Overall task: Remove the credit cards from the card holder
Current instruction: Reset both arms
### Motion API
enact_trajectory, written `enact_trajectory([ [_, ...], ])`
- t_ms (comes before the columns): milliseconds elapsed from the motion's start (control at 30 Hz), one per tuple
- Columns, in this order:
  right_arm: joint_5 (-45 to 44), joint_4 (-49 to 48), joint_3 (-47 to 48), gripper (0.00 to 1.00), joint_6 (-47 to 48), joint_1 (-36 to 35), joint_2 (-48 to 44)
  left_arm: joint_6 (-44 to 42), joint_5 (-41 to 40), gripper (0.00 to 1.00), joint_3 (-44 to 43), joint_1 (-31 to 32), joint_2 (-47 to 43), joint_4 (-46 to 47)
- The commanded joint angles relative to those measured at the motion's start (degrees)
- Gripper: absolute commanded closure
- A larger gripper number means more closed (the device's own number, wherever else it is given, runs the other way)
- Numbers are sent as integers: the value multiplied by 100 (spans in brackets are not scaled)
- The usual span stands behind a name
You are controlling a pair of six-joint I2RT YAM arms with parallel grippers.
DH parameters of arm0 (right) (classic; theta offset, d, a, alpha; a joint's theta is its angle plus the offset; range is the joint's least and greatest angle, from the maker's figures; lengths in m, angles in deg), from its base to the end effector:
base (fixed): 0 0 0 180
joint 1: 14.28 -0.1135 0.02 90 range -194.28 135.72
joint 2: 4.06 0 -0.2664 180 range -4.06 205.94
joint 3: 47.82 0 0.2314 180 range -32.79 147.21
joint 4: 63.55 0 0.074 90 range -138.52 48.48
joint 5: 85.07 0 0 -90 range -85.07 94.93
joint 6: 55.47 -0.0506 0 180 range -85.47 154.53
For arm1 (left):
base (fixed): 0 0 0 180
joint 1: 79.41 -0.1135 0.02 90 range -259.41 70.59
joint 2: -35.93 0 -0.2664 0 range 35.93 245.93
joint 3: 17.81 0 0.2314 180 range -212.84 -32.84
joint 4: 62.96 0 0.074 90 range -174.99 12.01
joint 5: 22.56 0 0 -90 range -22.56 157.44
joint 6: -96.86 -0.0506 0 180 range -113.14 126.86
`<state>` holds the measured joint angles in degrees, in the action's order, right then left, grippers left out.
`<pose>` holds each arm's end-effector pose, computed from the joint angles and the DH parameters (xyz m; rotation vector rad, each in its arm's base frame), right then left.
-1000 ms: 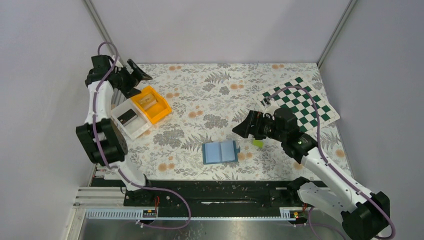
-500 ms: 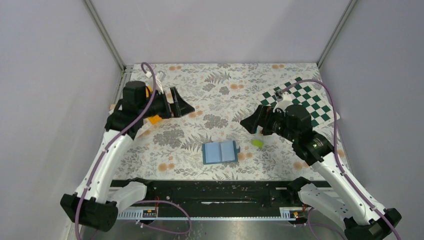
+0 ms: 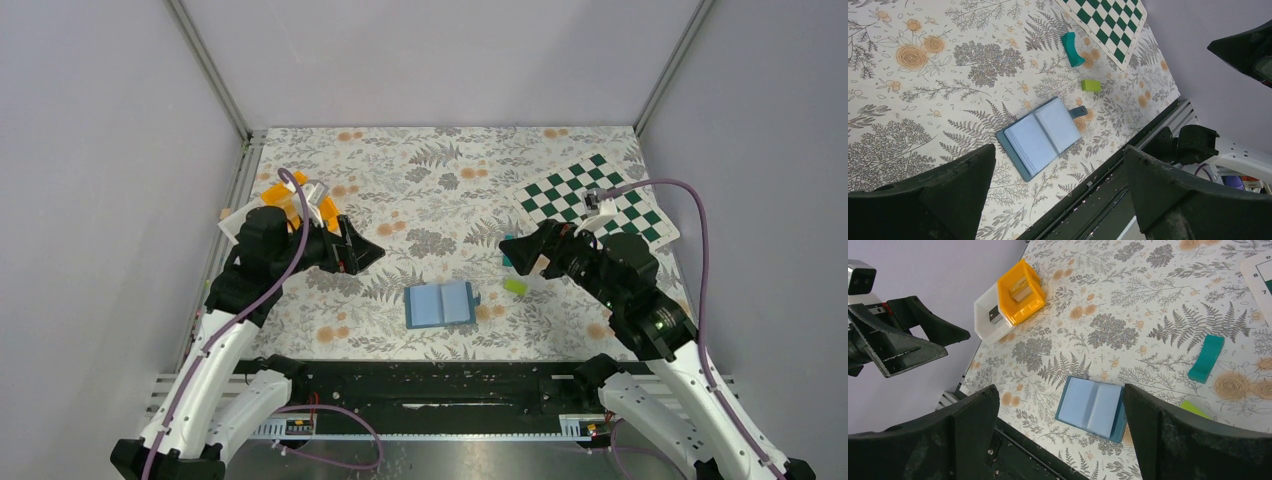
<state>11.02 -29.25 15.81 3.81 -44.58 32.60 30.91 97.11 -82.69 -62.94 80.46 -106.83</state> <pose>0.1146 0.0732 0.3616 -0.0766 1.7766 0.8747 0.1417 -0.0680 0.3337 0.2168 2.0426 -0.9622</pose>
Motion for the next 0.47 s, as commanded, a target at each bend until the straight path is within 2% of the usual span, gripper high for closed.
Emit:
enact_trajectory([
  [0,-207,-43,-157,1,-33,9,-93,-175,9,1,-42,11,-24,297],
  [433,-350,23,-298,0,-121,7,-139,-217,-288,1,-51,4,-90,174],
])
